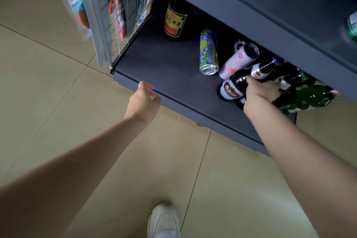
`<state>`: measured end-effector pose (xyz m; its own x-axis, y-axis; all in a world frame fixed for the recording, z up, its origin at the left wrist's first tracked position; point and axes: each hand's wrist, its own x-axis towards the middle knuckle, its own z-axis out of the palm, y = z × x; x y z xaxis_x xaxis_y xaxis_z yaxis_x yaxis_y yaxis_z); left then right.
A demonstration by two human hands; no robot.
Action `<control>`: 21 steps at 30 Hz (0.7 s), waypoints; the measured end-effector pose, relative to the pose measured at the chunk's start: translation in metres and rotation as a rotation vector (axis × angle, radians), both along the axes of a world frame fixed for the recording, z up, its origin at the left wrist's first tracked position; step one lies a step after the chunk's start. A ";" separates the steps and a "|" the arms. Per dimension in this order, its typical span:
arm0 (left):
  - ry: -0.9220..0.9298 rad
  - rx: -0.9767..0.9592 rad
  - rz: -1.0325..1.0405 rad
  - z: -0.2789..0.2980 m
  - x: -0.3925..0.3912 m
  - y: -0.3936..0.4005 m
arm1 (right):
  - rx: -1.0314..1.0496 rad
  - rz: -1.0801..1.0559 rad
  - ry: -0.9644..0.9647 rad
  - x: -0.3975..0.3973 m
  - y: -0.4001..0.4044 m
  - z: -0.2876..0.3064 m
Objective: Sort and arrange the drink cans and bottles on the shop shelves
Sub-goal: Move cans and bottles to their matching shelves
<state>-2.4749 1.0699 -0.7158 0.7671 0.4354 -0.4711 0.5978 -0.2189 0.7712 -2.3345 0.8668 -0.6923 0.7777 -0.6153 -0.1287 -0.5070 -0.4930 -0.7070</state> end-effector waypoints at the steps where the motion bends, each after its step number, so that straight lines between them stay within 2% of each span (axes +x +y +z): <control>1: -0.007 0.003 0.003 -0.002 0.001 -0.001 | 0.009 0.041 -0.036 -0.013 0.003 -0.001; 3: -0.034 0.016 -0.001 -0.007 0.008 -0.002 | -0.012 0.298 -0.115 -0.038 0.019 0.000; 4: -0.054 0.021 -0.005 -0.008 0.012 -0.002 | -0.087 0.469 -0.141 -0.041 0.028 -0.002; 6: -0.094 0.015 -0.012 -0.012 0.025 -0.006 | -0.349 0.754 -0.123 -0.025 0.046 -0.003; 7: -0.112 0.002 -0.021 -0.014 0.031 -0.009 | -0.500 0.802 -0.088 -0.010 0.052 -0.002; 10: -0.176 -0.022 -0.065 -0.028 0.050 -0.015 | -0.808 0.736 0.049 0.046 0.058 -0.008; 12: -0.223 -0.009 -0.104 -0.041 0.062 -0.019 | -0.911 0.706 0.197 0.074 0.052 -0.008; 14: -0.275 0.027 -0.167 -0.053 0.075 -0.022 | -0.889 0.744 0.311 0.091 0.048 -0.007; 17: -0.310 0.074 -0.242 -0.066 0.101 -0.029 | -0.934 0.692 0.443 0.098 0.042 -0.009; 21: -0.368 0.222 -0.360 -0.068 0.143 -0.048 | -0.803 0.773 0.279 0.101 0.036 -0.012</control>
